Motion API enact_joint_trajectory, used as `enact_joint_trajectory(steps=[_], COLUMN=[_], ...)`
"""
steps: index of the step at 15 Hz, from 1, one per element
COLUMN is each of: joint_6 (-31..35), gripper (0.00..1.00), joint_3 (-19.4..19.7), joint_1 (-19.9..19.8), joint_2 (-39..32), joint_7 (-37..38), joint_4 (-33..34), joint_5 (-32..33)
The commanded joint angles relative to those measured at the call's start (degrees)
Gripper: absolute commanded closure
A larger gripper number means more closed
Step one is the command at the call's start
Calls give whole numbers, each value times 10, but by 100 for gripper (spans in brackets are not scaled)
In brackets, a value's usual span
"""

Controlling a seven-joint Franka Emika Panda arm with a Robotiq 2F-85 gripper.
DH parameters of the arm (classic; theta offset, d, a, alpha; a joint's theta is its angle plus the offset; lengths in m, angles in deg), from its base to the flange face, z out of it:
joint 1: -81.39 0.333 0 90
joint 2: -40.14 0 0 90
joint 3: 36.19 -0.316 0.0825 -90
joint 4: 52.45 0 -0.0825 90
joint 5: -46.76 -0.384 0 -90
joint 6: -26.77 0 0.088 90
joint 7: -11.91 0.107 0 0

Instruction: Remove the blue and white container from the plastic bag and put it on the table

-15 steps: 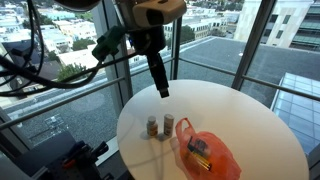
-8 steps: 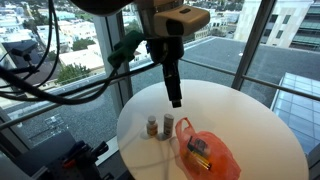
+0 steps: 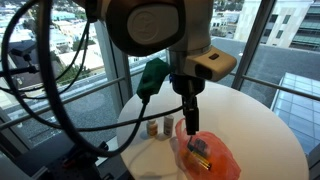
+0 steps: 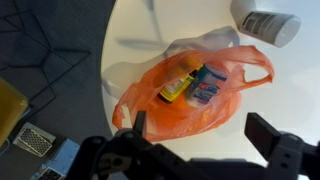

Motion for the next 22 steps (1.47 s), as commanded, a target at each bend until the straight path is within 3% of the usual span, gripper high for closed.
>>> enact_joint_trajectory(steps=[1,9,19,22], joint_6=[4,0,-11,3], gripper=[0,0,0,0], joint_3=[23,56,64,69], joint_1=[0,6,14,20], joint_2=[-46,-129,-227,-220], joint_7=[2,-14,-14,-6], joint_4=[25,52,116,97], joint_5=[-13,-45,-87,-78])
